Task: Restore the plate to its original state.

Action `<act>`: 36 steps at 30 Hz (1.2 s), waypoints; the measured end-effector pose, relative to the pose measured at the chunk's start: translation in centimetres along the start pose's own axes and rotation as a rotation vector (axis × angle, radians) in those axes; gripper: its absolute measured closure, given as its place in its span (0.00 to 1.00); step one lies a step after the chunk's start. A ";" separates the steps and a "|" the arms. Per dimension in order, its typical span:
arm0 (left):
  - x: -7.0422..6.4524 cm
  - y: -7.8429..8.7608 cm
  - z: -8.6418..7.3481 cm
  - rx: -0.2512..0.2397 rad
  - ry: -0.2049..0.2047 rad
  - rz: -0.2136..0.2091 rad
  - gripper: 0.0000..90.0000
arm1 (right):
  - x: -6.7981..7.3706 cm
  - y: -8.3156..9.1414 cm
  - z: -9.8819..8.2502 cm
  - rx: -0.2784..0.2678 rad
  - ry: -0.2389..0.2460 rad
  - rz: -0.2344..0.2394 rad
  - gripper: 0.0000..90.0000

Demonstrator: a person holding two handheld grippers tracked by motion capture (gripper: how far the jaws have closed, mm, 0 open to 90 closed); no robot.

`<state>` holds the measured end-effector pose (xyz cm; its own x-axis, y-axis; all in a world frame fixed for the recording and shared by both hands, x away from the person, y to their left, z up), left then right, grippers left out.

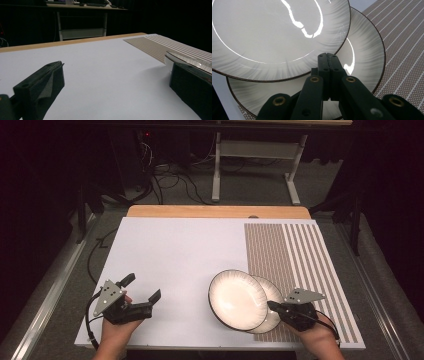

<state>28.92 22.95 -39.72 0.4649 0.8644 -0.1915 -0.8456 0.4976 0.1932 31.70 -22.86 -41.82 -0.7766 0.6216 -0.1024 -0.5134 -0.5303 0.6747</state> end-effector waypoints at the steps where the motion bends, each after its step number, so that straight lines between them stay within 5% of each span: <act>1: 0.0 0.0 0.0 0.000 0.000 0.000 0.01 | 0.0 0.0 0.0 0.000 0.000 0.000 1.00; 36: -0.1 0.1 -0.1 -0.003 -0.018 0.006 0.00 | 0.0 0.0 0.1 0.005 0.005 0.001 1.00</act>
<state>28.80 22.91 -39.83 0.4642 0.8687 -0.1727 -0.8494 0.4919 0.1911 31.70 -22.84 -41.75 -0.7789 0.6184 -0.1048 -0.5105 -0.5280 0.6787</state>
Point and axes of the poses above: each handheld gripper's, and its own axes: y roughly backward along the jaws, z roughly out of its top, x roughly to its left, the point moved 2 cm from there along -y, roughly forward along the jaws, and after that the axes turned 6 degrees about y, right-handed, at the moved point
